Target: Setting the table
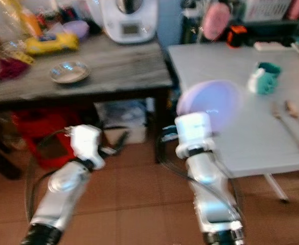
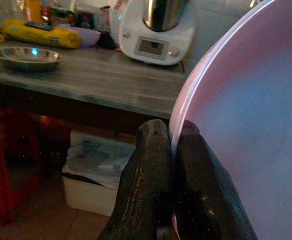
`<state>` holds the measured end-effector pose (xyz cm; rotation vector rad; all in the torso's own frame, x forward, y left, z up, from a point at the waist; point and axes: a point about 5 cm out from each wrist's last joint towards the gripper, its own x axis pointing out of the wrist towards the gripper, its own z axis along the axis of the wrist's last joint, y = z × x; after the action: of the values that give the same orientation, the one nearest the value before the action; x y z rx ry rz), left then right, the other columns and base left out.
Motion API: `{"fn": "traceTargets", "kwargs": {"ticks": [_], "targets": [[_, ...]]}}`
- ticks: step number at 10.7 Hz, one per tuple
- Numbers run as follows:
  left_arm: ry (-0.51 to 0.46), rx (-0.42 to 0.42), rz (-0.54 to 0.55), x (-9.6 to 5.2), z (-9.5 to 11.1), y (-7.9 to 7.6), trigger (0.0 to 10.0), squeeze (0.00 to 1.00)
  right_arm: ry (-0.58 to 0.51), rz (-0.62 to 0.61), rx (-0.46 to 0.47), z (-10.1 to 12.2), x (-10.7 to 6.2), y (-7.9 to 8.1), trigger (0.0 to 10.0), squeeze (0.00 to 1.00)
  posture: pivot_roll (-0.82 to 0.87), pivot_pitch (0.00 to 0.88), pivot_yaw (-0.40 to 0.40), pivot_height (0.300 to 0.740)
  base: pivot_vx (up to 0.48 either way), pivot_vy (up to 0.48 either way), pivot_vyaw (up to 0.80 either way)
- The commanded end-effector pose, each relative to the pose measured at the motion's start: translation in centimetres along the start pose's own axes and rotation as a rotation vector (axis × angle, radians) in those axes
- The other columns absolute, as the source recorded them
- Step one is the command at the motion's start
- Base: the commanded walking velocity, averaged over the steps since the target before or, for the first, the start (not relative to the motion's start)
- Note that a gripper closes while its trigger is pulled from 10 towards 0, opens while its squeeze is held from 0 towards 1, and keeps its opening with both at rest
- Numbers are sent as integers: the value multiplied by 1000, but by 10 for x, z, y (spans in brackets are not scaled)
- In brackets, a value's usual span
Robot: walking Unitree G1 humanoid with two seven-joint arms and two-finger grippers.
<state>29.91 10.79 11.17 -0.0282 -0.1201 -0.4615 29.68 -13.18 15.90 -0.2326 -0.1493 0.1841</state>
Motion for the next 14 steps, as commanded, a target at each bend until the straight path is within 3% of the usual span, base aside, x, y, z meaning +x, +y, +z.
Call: {"fn": "traceTargets", "kwargs": {"ticks": [1,6,10,14], "targets": [[-4,0,-22,4,1,-8,10000,0,-34,-16,-32,6,-1,-7,10000,0,-196,62,70,740,0,439,0],[-3,-1,-21,5,-1,-10,10000,0,-38,-15,-35,6,-2,-8,10000,0,-199,66,70,740,0,441,596],[-19,-5,-33,5,1,-13,10000,0,-33,-17,-33,5,-3,-8,10000,0,-202,71,72,740,0,0,614],[-44,-33,-78,5,4,-19,10000,0,-31,-21,-31,3,-3,-8,10000,0,-202,71,72,740,81,0,0]]}}
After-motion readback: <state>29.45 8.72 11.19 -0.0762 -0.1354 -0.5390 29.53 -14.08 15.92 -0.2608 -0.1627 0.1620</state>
